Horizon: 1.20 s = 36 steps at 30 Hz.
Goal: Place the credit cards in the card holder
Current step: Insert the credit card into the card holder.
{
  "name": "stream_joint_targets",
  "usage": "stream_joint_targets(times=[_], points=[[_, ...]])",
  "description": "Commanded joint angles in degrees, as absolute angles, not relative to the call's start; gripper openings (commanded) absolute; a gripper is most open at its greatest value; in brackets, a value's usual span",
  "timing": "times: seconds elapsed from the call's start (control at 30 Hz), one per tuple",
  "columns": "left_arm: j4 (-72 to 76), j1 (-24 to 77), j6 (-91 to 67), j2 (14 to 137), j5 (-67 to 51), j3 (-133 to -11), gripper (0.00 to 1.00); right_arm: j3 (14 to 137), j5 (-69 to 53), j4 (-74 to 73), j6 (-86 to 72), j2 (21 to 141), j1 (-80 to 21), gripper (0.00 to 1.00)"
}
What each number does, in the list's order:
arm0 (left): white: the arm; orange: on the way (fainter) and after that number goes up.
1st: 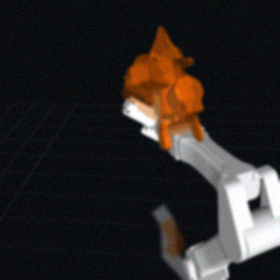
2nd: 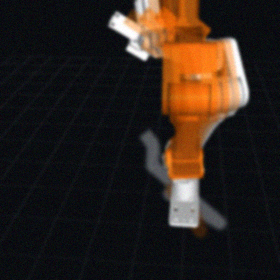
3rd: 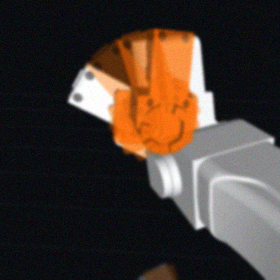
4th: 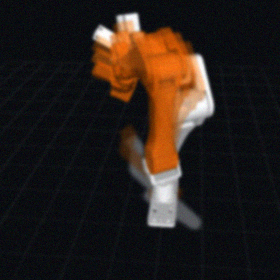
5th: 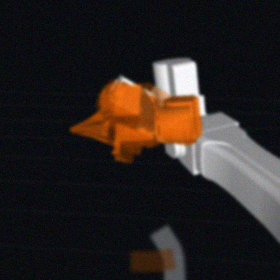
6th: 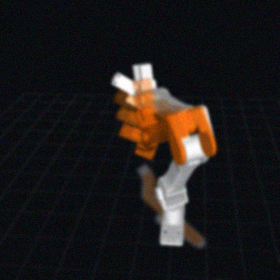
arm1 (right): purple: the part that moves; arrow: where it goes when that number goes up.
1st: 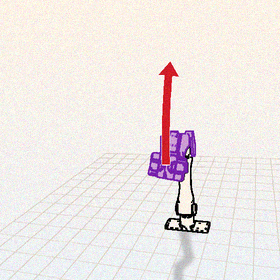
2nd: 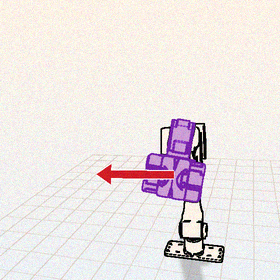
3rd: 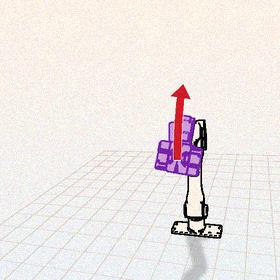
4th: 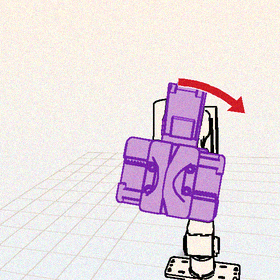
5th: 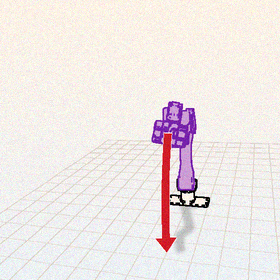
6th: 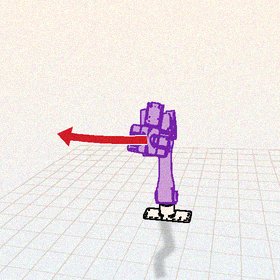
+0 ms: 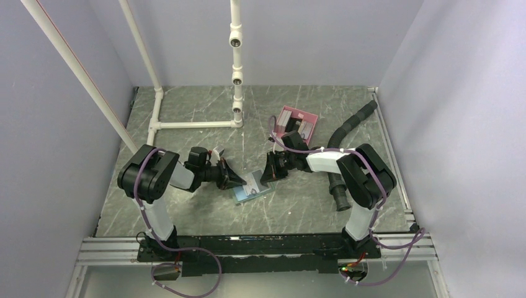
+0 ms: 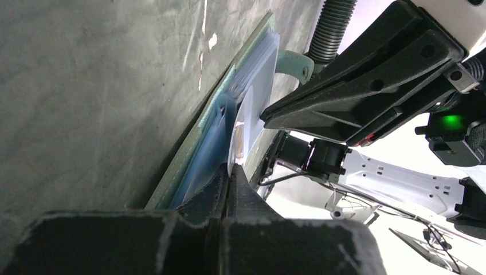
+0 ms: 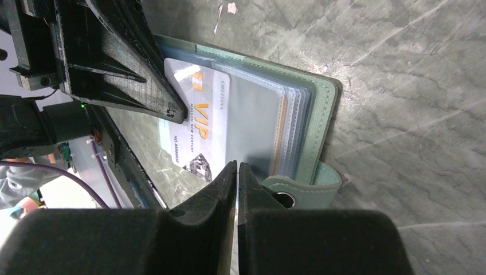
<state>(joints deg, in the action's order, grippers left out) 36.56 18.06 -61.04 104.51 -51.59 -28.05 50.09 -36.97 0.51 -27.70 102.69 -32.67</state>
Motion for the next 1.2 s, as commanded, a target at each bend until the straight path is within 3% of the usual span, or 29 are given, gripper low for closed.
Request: stream_joint_targets(times=[0.0,0.3,0.47,0.6,0.67,0.77,0.83,1.03,1.17], points=[[41.28,19.81,-63.36,105.11,-43.76,-26.67,0.0,49.32,-34.8,-0.83,-27.59,102.92,-32.52,0.09],[34.37,22.72,-60.31,103.54,-39.38,-28.99,0.0,51.81,-29.31,-9.49,-22.51,99.53,-30.19,0.27],[30.03,23.85,-58.79,103.09,-38.18,-30.97,0.0,51.52,-32.32,-6.37,-23.57,102.88,-30.25,0.25],[23.94,26.89,-57.61,102.17,-34.74,-34.6,0.0,50.8,-34.75,-3.14,-25.79,104.46,-31.38,0.14],[21.54,28.56,-57.56,101.55,-32.74,-36.32,0.09,50.06,-35.6,-1.65,-26.64,104.59,-31.55,0.1],[16.93,29.75,-56.69,98.95,-29.85,-37.84,0.38,49.6,-35.49,-1.36,-26.94,104.19,-31.55,0.08],[12.28,29.79,-55.22,96.69,-28.36,-38.59,0.45,49.34,-34.69,-1.76,-26.62,103.71,-31.55,0.07],[5.19,29.79,-53.21,92.03,-26.56,-39.15,0.5,49.22,-34.11,-2.21,-26.19,103.34,-31.55,0.04],[5.13,29.94,-52.43,93.35,-27.18,-40.71,0.48,49.13,-34.31,-1.71,-26.55,103.52,-31.55,0.02]])
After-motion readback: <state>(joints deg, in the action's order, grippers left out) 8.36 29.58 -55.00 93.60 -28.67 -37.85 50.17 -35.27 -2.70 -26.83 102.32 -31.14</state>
